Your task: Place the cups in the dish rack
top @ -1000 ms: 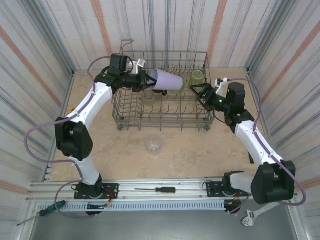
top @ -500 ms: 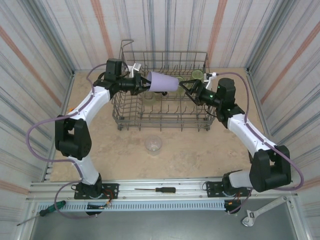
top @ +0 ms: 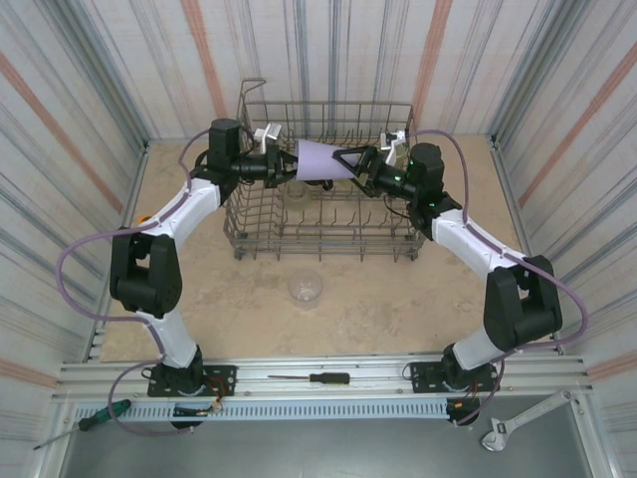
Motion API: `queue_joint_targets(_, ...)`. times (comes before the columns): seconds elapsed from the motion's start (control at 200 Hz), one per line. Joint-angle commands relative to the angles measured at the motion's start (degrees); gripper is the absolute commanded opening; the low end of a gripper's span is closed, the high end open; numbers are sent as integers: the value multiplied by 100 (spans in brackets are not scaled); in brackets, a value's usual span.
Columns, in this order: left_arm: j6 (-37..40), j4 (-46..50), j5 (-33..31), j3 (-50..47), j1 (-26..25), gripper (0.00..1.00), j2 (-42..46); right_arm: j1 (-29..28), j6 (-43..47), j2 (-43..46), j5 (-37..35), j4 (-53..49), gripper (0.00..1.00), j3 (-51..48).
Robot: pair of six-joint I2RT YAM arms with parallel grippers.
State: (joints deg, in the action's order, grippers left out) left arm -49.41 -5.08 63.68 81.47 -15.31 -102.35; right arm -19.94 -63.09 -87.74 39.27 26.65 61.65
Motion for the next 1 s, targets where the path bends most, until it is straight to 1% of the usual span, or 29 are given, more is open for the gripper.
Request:
queue_joint_targets(0.0,-185,-633,336,-83,41,0,16,-89,-236,-148,19,583,99,182)
queue_joint_targets(0.08,-279,-742,360,-111,50,0,-54,-134,-343,-222,30,887,99,172)
queue_joint_targets(0.165,-604,-1123,438,-179,82,0,-166,-160,-344,-275,37,1017,100,173)
queue_joint_targets(0.271,-965,-1578,470,-272,116,0,-248,-173,-344,-279,81,1131,96,129)
queue_joint_targets(0.351,-972,-1582,470,-272,117,0,-260,-168,-344,-253,82,1166,93,90)
queue_joint_targets(0.441,-942,-1541,479,-259,121,0,-285,-172,-344,-239,112,1236,88,76)
queue_joint_targets(0.566,-926,-1510,470,-257,125,0,-293,-178,-340,-236,113,1278,78,75)
queue_joint_targets(0.676,-889,-1435,462,-236,126,0,-287,-173,-344,-240,116,1294,64,75)
queue_joint_targets(0.731,-849,-1387,456,-229,129,5,-277,-182,-344,-220,112,1290,59,65)
queue_joint_targets(0.802,-749,-1253,423,-208,133,8,-235,-172,-344,-208,97,1275,53,67)
queue_joint_targets(0.872,-595,-1047,385,-164,133,16,-186,-174,-344,-169,68,1224,49,67)
queue_joint_targets(0.952,-403,-808,335,-124,140,21,-114,-168,-299,-99,35,1103,46,66)
queue_joint_targets(0.997,-287,-659,297,-91,142,28,-58,-172,-251,-51,-4,1024,46,55)
